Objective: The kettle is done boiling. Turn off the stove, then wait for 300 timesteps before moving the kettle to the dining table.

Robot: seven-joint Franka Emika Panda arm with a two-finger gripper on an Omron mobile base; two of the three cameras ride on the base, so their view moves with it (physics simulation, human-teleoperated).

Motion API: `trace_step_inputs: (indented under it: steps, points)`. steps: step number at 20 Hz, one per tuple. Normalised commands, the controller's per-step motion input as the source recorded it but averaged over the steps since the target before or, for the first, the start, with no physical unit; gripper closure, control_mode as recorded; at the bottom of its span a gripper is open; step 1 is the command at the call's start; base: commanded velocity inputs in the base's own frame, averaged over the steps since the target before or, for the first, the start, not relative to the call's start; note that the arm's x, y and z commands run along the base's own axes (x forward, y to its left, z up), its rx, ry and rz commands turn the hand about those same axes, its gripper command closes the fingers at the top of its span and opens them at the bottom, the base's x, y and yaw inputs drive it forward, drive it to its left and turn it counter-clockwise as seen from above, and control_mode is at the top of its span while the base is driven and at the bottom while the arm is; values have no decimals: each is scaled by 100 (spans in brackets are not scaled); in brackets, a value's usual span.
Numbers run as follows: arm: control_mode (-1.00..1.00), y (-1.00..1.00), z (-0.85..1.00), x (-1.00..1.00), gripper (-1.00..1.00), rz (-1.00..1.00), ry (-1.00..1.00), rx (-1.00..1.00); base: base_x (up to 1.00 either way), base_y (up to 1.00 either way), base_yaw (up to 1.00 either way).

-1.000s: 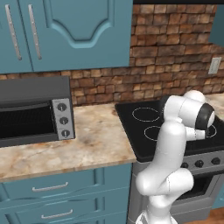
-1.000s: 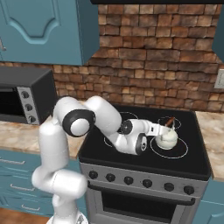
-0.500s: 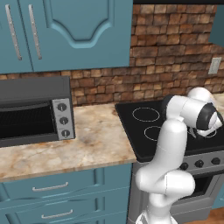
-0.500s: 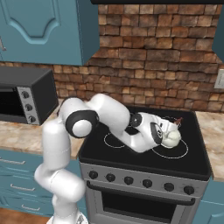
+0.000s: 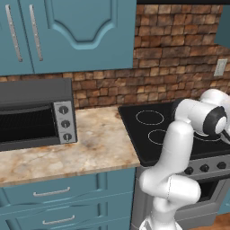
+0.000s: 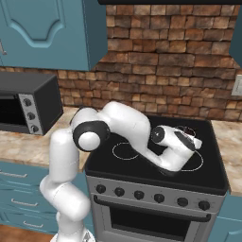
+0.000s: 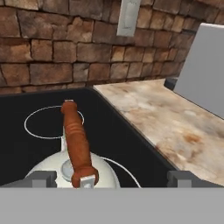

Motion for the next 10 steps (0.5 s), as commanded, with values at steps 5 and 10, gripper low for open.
trace_step_inputs:
  steps: [5,10]
  points:
    - [-100,2,0,-8,-100,0,0,0,0,0,0]
    - [-100,9,0,-12,-100,0,0,0,0,0,0]
